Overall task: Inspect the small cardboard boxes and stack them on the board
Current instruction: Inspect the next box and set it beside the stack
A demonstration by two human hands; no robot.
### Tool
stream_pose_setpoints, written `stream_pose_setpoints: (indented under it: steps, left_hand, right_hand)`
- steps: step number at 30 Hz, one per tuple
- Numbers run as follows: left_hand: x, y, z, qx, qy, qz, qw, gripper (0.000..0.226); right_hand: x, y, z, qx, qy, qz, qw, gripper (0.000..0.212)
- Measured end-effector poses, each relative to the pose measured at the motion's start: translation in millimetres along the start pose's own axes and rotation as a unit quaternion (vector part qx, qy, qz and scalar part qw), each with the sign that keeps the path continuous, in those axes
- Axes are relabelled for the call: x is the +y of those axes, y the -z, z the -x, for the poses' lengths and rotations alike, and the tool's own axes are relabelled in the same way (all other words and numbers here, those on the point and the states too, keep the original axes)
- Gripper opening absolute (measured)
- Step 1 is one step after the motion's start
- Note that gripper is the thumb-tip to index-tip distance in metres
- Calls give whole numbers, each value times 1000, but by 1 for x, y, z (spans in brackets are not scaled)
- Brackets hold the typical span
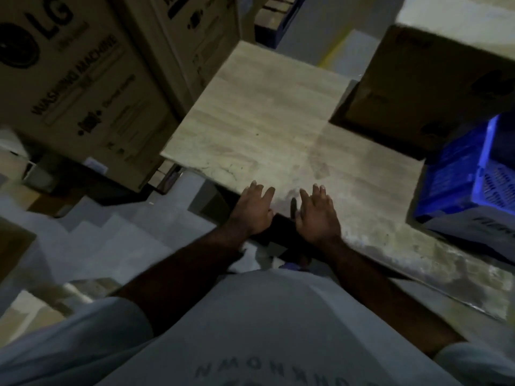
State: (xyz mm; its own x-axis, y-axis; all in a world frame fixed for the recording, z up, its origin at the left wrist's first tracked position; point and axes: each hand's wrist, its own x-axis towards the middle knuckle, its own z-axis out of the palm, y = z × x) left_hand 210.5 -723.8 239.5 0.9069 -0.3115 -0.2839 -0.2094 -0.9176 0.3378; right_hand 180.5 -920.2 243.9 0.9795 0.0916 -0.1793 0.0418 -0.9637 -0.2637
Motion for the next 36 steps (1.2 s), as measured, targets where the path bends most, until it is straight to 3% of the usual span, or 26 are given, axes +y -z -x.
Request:
stream_pose_setpoints:
  steps: [6, 12, 22, 28, 36]
  left_hand:
    - [-78, 2, 92, -43, 43, 50, 997, 72]
    - [-151, -1, 173, -42, 122, 95, 987, 70]
    - [-226, -10, 221, 3, 252, 150, 956, 74]
    - [-291, 5, 275, 67, 326, 92, 939, 65]
    - [-357, 11, 322, 77, 480, 159, 859, 74]
  right_hand:
    - [-102, -41, 45, -79, 52, 43, 995, 70]
    - [-181, -65, 71, -100, 141, 76, 982, 71]
    - [-285, -85, 28, -157, 277, 98, 943, 71]
    - [-372, -127, -46, -195, 330, 70, 921, 73]
    - [-460, -165, -62, -253, 442, 112, 854, 70]
